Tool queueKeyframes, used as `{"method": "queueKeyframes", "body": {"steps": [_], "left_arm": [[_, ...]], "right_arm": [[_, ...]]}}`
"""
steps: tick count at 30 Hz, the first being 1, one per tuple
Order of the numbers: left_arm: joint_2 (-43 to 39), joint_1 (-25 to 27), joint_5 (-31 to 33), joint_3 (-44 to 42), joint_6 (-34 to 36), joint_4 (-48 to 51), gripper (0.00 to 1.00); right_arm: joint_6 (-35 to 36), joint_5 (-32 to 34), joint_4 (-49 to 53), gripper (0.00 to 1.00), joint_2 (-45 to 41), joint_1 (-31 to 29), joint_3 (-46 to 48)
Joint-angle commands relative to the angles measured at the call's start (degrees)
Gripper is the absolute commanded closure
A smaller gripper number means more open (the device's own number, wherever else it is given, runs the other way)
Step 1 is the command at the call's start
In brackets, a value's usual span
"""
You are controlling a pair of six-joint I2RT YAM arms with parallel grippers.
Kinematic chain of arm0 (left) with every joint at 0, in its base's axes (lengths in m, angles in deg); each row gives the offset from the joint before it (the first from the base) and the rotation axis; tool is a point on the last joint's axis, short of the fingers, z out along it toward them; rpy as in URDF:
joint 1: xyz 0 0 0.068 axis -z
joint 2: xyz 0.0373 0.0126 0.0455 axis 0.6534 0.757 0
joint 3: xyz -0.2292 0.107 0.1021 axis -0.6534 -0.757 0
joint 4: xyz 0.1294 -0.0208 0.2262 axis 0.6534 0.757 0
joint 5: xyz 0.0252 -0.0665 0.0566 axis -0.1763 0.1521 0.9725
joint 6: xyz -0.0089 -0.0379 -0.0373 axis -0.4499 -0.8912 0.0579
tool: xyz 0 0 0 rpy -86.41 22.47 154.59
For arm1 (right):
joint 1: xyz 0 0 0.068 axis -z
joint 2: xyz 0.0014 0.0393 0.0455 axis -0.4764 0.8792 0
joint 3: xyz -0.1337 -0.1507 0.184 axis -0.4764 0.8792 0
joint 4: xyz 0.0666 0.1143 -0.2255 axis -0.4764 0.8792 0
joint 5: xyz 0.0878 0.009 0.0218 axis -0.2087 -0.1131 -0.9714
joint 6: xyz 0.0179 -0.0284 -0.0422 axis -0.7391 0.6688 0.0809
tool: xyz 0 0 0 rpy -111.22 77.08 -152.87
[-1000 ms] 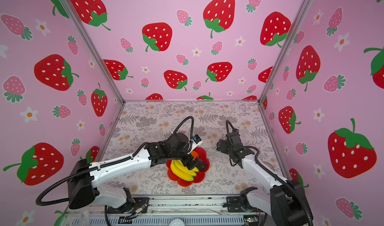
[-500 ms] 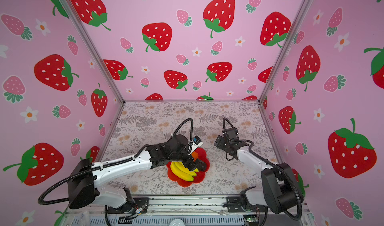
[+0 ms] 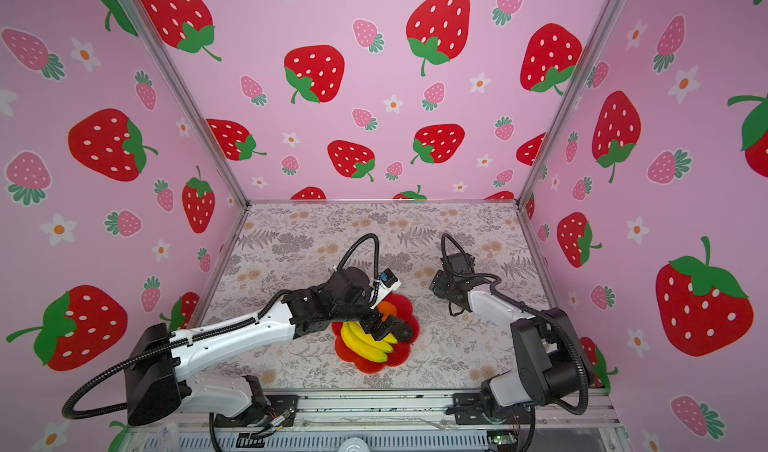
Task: Place and organize the fake fruits in the fruit bowl
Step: 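Move the right gripper to the second avocado and grasp it, then place the second avocado into the bowl beside the first and release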
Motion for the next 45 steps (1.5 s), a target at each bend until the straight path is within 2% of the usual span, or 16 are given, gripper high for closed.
{"method": "queueKeyframes", "body": {"steps": [1, 6, 10, 13, 14, 15, 21, 23, 27, 29, 33, 41, 45], "left_arm": [[-0.17, -0.14, -0.19, -0.28, 0.37, -0.17, 0.01], [-1.0, -0.16, -0.19, 0.3, 0.68, 0.39, 0.01], [-1.04, -0.21, 0.18, 0.34, 0.8, 0.68, 0.01], [-0.86, -0.21, 0.16, 0.18, 0.56, 0.61, 0.01], [-0.76, -0.16, 0.18, 0.2, 0.47, 0.65, 0.01], [-0.67, -0.23, 0.19, 0.35, 0.37, 0.59, 0.01], [-0.88, -0.24, 1.45, 1.64, 0.11, 2.46, 0.01], [-1.64, -0.52, 4.03, 1.52, -0.48, 4.57, 0.01], [-4.09, -2.96, 4.82, -0.9, -3.27, 8.2, 0.01], [-6.0, -3.57, 5.16, -2.02, -4.07, 9.29, 0.01], [-9.3, -4.25, 6.62, -3.73, -4.8, 10.31, 0.01], [-10.06, -4.54, 7.89, -4.49, -5.63, 11.39, 0.01], [-10.9, -4.54, 8.55, -4.92, -5.74, 11.16, 0.01]], "right_arm": [[0.57, 1.19, 0.56, 0.22, 1.42, 0.36, 0.53], [1.94, 0.03, -0.4, 0.32, 2.47, 0.79, 1.08], [3.33, -0.19, 0.01, 0.35, 3.08, 0.84, 1.03], [5.21, -0.89, -0.5, 0.47, 3.01, 0.89, 1.36], [5.94, -0.79, -0.94, 0.6, 2.69, 0.89, 1.43], [7.02, -0.59, -1.74, 0.66, 2.18, 0.74, 1.55], [18.59, -1.7, -4.75, 0.68, -3.15, -2.06, 0.93], [21.48, -4.01, -8.27, 0.68, -7.27, -4.98, 2.12], [25.06, -10.03, -16.73, 0.68, -15.33, -10.7, 7.33], [26.02, -12.42, -17.52, 0.67, -16.94, -12.41, 8.66], [27.97, -19.36, -16.19, 0.67, -16.95, -13.7, 9.19], [31.97, -24.2, -14.74, 0.67, -15.28, -16.78, 9.84], [32.26, -22.64, -13.06, 0.67, -15.63, -17.39, 10.47]]}}
